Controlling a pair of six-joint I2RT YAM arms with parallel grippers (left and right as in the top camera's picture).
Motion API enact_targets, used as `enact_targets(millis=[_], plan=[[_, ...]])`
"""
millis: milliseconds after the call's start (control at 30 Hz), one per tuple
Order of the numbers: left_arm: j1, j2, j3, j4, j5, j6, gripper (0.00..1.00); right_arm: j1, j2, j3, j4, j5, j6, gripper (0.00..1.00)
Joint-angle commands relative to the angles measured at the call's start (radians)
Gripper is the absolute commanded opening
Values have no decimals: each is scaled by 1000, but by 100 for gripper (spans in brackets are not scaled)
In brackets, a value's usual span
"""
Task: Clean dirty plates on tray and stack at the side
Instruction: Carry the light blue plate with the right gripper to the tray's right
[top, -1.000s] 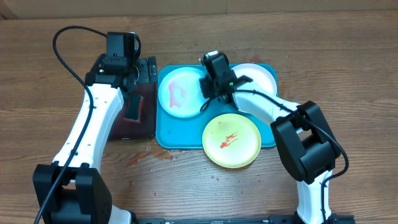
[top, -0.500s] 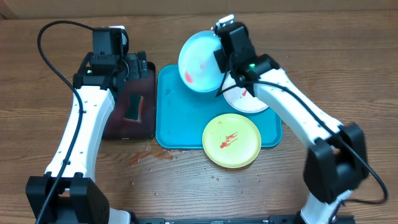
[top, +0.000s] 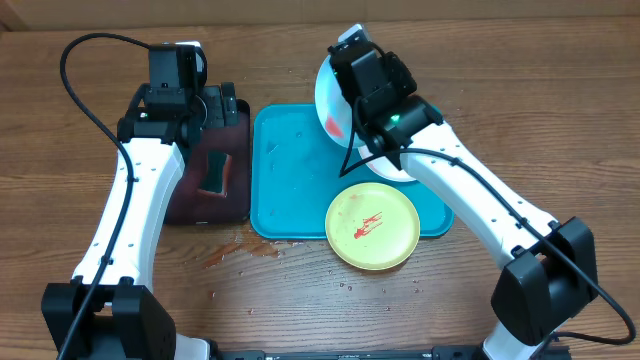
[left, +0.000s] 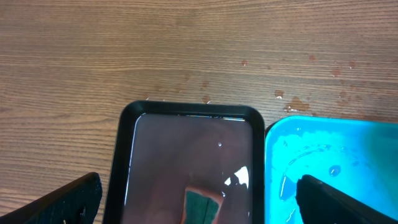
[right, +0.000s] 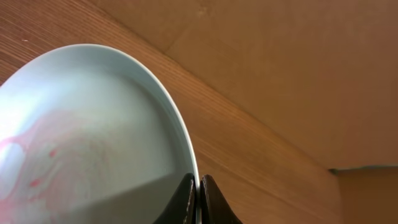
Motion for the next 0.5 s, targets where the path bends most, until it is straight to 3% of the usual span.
enact_targets(millis=[0, 200, 467], plan=[[1, -22, 24, 8, -10, 19, 100, 31, -13, 22, 15, 105, -72, 4], [1, -22, 24, 19, -10, 19, 100, 77, -13, 22, 86, 203, -197, 4], [1, -22, 24, 45, -10, 19, 100, 102, -6, 22, 104, 217, -261, 4]])
